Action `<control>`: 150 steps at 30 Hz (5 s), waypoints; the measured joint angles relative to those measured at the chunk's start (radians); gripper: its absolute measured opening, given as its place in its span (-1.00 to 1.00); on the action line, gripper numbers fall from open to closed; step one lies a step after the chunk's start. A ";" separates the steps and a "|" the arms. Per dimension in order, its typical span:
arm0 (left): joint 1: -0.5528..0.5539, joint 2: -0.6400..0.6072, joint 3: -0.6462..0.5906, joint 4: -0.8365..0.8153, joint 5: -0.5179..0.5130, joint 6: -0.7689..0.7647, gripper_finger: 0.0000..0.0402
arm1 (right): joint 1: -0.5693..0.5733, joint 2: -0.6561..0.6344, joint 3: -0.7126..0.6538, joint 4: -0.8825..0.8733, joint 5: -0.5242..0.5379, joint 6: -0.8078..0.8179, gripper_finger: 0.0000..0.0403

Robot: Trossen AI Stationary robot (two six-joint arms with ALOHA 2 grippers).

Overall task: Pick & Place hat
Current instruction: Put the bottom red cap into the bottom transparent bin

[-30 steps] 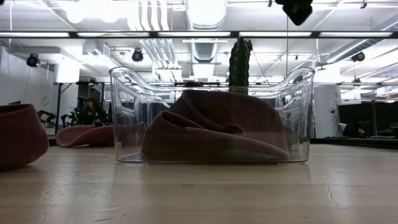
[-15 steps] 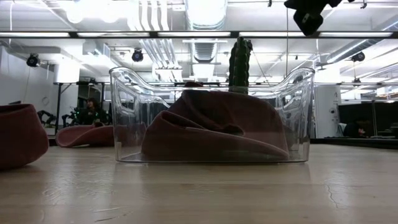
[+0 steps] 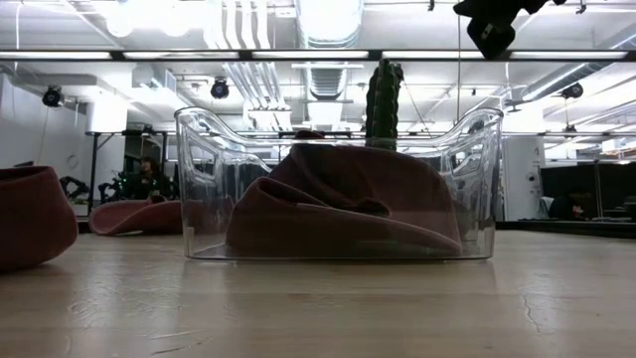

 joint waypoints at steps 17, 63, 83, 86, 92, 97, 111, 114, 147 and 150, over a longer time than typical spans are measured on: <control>-0.021 -0.021 -0.003 0.008 -0.002 -0.129 -0.69 | 0.000 0.000 0.000 -0.002 -0.015 -0.003 -0.62; -0.020 -0.021 -0.004 0.004 -0.203 -0.095 -0.43 | 0.000 0.001 0.000 -0.017 -0.077 -0.083 -0.67; -0.061 0.046 -0.120 0.064 -0.057 -0.232 0.11 | 0.000 0.001 0.000 -0.017 -0.077 -0.080 -0.68; -0.079 0.045 -0.155 0.139 -0.019 -0.293 0.11 | 0.000 0.001 0.000 -0.017 -0.077 -0.079 -0.68; -0.097 0.047 -0.214 0.280 -0.051 -0.299 0.11 | 0.000 0.001 0.000 -0.017 -0.077 -0.079 -0.65; -0.098 0.048 -0.241 0.290 -0.038 -0.304 0.11 | 0.000 0.002 0.000 -0.017 -0.077 -0.079 -0.62; -0.098 0.048 -0.401 0.549 -0.053 -0.288 0.11 | 0.000 0.002 0.000 -0.017 -0.077 -0.075 -0.69; -0.098 0.048 -0.441 0.609 -0.058 -0.290 0.11 | 0.000 0.002 0.000 -0.017 -0.077 -0.075 -0.68; -0.102 -0.001 -0.293 0.598 -0.253 -0.290 -0.90 | 0.000 0.002 0.000 -0.016 -0.075 -0.068 -0.68; -0.102 -0.003 -0.183 0.517 -0.395 -0.267 -0.90 | 0.000 0.003 0.000 -0.009 -0.075 -0.017 -0.68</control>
